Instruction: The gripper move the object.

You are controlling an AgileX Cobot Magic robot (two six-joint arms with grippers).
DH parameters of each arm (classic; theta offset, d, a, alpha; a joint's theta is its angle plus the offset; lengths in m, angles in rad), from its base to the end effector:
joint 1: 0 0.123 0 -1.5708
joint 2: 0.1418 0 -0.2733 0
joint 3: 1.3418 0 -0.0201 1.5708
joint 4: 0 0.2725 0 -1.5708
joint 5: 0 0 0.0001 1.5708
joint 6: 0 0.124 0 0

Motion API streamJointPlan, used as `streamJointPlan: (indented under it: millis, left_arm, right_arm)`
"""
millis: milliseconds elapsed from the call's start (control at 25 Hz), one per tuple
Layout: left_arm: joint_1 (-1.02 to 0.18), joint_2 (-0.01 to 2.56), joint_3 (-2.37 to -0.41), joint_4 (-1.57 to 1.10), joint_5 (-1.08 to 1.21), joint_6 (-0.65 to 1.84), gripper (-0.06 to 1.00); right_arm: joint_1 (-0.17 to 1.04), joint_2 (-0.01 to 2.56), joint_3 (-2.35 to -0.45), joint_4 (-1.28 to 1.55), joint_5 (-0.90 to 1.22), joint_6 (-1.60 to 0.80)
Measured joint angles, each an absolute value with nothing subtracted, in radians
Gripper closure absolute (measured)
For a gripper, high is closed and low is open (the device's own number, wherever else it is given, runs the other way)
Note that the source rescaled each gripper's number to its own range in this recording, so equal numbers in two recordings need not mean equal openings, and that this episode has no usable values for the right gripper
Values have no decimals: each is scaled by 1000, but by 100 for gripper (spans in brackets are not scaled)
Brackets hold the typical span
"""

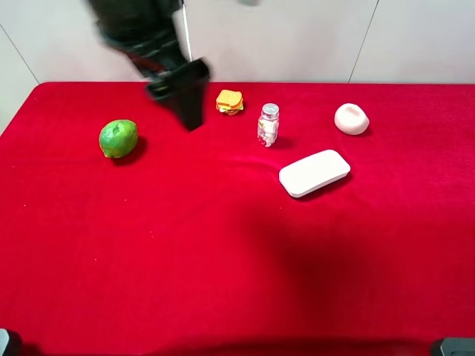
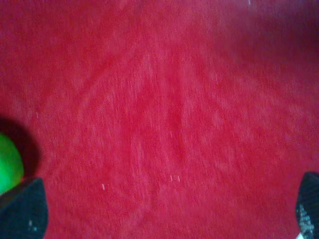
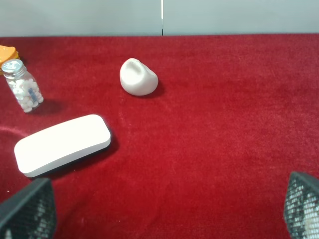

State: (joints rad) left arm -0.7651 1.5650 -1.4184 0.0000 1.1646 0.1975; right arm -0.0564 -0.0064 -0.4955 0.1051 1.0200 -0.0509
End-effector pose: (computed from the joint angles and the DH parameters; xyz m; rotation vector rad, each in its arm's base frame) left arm 0.2541 -0.2440 0.2810 1.2987 2.4867 -0.1376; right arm 0.0574 0.0079 0.2766 0.0031 1.9978 0.0559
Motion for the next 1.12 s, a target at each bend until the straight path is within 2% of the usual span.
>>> streamJointPlan:
  millis: [760, 1120]
  left_arm:
    - [-765, 972, -734, 0, 1147, 56, -6]
    - [-765, 766, -509, 0, 1079, 30, -6]
  right_arm:
    - [-56, -6, -496, 105, 1020, -51]
    - [-56, -6, -496, 105, 1020, -51]
